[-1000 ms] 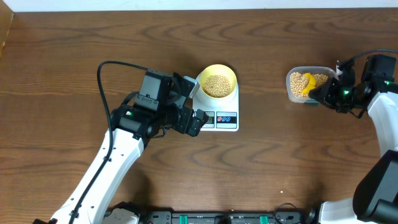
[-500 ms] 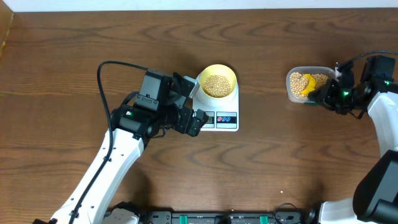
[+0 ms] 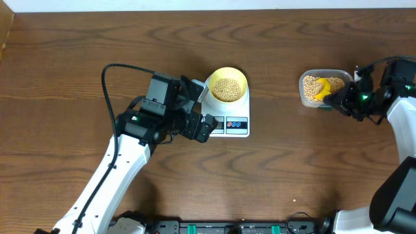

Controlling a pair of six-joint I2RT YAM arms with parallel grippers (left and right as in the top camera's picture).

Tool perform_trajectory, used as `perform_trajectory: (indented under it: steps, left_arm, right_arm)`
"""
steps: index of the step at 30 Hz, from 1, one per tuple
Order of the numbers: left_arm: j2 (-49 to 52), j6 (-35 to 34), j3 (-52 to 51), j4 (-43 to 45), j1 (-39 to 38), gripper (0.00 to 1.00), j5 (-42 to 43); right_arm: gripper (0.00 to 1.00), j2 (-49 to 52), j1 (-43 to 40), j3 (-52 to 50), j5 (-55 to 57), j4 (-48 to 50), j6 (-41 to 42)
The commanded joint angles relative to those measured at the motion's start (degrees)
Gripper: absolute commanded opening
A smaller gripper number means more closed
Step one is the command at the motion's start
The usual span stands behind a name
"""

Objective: Scoop item into bowl and weigh 50g on scale
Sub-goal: 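Drag the scoop through the soybeans to fill it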

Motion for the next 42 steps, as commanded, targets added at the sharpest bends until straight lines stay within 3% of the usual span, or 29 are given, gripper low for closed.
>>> perform_trajectory:
  steps: [1,31,42]
  left_arm:
    - [0.1,-0.3,0.0,0.0,-0.1,0.98,-0.4]
    - [0.1,-0.3,0.0,-0.1,-0.1,0.98,-0.4]
    - [0.1,-0.3,0.0,-0.1,-0.1,0.98,-0.4]
  right_arm:
    - [0.01,0.6,-1.6,-0.5,-2.2,-0.1,3.3]
    - [0.01,0.6,-7.3,-0.5,-13.6,-1.3,7.4]
    - [0.01,0.6,-9.1,-0.5,-29.1,5.2,7.5]
